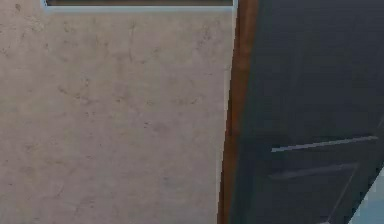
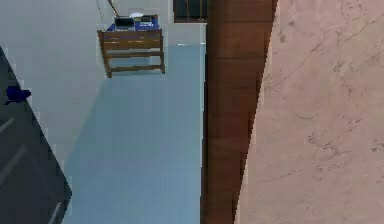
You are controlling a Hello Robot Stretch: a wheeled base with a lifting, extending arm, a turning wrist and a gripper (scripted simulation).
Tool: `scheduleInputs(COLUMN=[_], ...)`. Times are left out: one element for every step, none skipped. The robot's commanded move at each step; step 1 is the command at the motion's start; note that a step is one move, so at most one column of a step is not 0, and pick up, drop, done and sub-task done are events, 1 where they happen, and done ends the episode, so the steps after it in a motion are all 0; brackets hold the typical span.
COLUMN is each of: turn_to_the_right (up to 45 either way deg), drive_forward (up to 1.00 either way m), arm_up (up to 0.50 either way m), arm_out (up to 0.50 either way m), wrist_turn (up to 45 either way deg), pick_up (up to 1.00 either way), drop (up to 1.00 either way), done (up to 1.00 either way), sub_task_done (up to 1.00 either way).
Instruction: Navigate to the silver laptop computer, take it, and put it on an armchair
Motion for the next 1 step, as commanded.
scheduleInputs(turn_to_the_right=[45.0], drive_forward=[0.00], arm_up=[0.00], arm_out=[0.00], wrist_turn=[0.0], pick_up=[0.00], drop=[0.00], done=[0.00], sub_task_done=[0.00])
